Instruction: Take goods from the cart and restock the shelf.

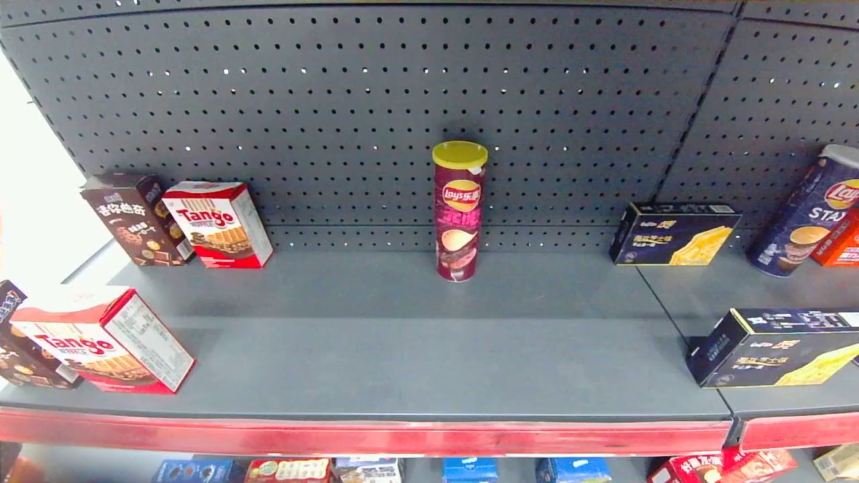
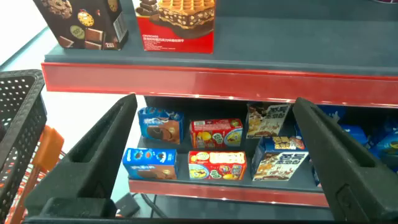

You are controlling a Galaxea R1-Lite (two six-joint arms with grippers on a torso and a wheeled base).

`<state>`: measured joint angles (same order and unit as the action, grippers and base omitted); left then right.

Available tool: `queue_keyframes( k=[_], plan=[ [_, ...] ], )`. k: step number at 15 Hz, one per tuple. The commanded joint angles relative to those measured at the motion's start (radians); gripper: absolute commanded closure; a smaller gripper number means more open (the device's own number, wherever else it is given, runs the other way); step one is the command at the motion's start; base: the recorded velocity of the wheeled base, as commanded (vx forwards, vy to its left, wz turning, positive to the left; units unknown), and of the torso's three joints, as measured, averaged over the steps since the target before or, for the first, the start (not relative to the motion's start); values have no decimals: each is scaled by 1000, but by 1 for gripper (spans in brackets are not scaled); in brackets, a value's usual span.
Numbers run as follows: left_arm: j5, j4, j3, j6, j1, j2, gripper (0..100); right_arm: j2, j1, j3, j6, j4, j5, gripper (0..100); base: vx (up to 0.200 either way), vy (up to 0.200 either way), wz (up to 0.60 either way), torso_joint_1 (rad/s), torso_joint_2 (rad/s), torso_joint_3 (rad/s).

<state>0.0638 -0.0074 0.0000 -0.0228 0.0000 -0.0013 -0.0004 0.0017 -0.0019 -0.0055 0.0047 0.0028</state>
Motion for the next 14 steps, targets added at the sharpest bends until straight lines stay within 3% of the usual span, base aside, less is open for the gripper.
queue_keyframes(
  k=[1,10,14],
  plan=[
    [1,0,0,0,0,1,0,0,0,-1,2,0,0,0,0,0,600,-2,7,7],
    [1,0,0,0,-2,1,0,0,0,0,2,0,0,0,0,0,600,4,1,0],
    [-4,0,0,0,0,1,0,0,0,0,2,0,-1,0,0,0,0,0,0,0]
  ],
)
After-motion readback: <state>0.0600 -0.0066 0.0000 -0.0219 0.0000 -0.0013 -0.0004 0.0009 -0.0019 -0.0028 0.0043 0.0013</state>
